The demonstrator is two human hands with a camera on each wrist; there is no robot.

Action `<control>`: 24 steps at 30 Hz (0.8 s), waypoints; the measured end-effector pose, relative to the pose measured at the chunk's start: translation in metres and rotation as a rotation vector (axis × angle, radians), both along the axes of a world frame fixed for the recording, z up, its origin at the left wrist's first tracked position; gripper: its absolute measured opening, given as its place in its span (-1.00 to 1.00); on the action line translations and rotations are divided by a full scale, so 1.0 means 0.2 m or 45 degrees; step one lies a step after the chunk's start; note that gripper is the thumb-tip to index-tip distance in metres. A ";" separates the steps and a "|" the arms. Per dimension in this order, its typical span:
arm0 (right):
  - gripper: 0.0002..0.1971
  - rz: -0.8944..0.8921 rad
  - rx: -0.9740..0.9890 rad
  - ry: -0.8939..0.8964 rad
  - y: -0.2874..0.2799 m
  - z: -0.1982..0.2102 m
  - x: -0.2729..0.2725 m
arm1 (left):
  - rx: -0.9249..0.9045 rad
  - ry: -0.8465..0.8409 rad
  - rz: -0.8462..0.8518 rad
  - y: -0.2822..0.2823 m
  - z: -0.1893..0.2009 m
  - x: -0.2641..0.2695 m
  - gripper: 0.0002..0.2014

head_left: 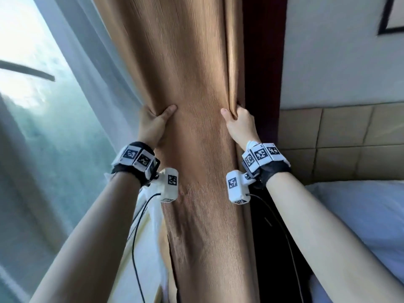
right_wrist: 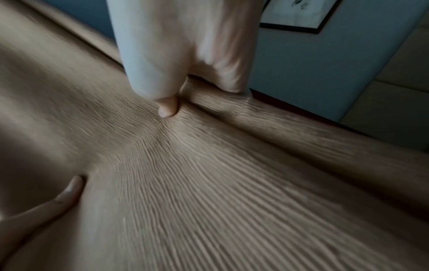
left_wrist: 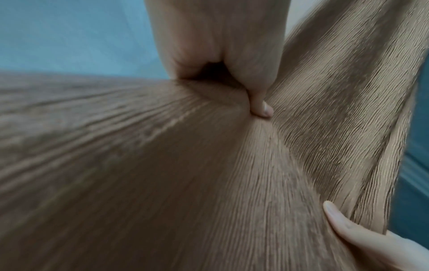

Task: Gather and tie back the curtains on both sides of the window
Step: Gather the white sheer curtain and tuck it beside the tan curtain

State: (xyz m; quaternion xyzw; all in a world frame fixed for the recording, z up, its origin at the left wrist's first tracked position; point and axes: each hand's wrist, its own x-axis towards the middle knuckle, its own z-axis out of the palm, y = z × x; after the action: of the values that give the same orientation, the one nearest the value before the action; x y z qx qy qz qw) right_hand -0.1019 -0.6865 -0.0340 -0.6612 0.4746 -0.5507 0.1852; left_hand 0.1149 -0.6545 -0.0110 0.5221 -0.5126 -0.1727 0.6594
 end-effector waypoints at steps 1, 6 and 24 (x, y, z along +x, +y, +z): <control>-0.60 0.008 0.011 -0.003 -0.10 0.00 -0.01 | 0.033 0.022 -0.011 -0.09 0.00 -0.01 -0.40; -0.63 0.080 0.032 -0.045 -0.67 -0.02 -0.07 | 0.030 -0.017 -0.036 -0.58 0.00 -0.06 -0.68; -0.67 -0.024 0.084 -0.100 -2.34 -0.02 0.02 | 0.064 0.027 -0.088 -2.32 0.00 0.00 -0.55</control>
State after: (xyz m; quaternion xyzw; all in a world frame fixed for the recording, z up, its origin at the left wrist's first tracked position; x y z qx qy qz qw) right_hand -0.0972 -1.1543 -0.0379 -0.6280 0.4913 -0.5619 0.2202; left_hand 0.1142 -1.1193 -0.0100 0.5187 -0.5189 -0.2138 0.6450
